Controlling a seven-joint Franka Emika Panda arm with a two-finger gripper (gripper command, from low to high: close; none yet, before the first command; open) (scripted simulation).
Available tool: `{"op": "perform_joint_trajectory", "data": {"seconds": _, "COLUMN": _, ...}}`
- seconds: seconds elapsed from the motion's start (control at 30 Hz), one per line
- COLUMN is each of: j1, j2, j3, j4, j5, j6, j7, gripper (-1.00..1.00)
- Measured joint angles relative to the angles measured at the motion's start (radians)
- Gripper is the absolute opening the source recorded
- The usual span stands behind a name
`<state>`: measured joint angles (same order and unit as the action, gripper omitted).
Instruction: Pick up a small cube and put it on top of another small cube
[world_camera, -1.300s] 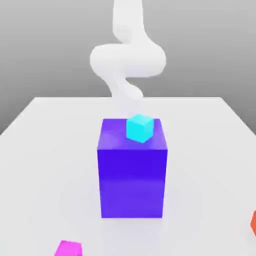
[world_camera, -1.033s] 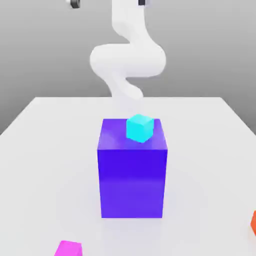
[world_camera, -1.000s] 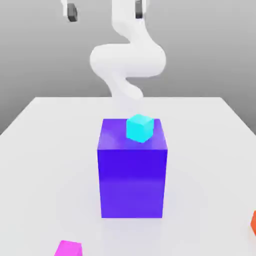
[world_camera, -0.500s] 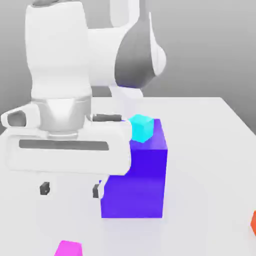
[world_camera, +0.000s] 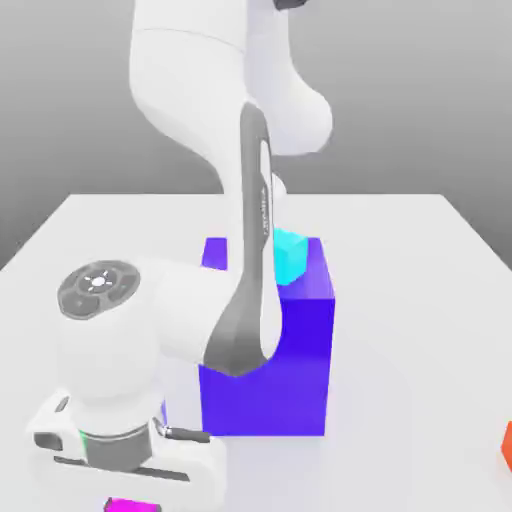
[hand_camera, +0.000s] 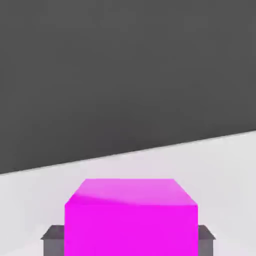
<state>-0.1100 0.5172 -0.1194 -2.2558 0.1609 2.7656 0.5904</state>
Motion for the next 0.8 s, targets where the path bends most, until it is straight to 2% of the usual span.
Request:
{"op": "perform_joint_trajectory", "data": {"seconds": 0.07, "j1": -0.001, "j2": 0.001, "j3": 0.0, "j4": 0.0, "j5": 0.0, "j6": 0.001, "j7": 0.0, "gripper": -1.0}}
{"op": "perform_joint_trajectory", "data": {"seconds": 0.23, "j1": 0.017, "j2": -0.127, "j3": -0.043, "j4": -0.009, "j5": -0.03, "j6": -0.119, "j7": 0.04, "gripper": -1.0}}
{"op": "perform_joint_trajectory", "data": {"seconds": 0.57, "j1": -0.122, "j2": -0.01, "j3": -0.193, "j4": 0.335, "j5": 0.067, "j6": -0.371, "j7": 0.258, "gripper": -1.0}}
{"op": "perform_joint_trajectory", "data": {"seconds": 0.7, "j1": -0.164, "j2": 0.106, "j3": -0.186, "j4": 0.393, "j5": 0.122, "j6": -0.32, "j7": 0.265, "gripper": -1.0}}
{"op": "perform_joint_trajectory", "data": {"seconds": 0.73, "j1": -0.168, "j2": 0.125, "j3": -0.181, "j4": 0.396, "j5": 0.13, "j6": -0.306, "j7": 0.261, "gripper": 1.0}}
{"op": "perform_joint_trajectory", "data": {"seconds": 0.8, "j1": -0.168, "j2": 0.125, "j3": -0.181, "j4": 0.396, "j5": 0.13, "j6": -0.306, "j7": 0.261, "gripper": 1.0}}
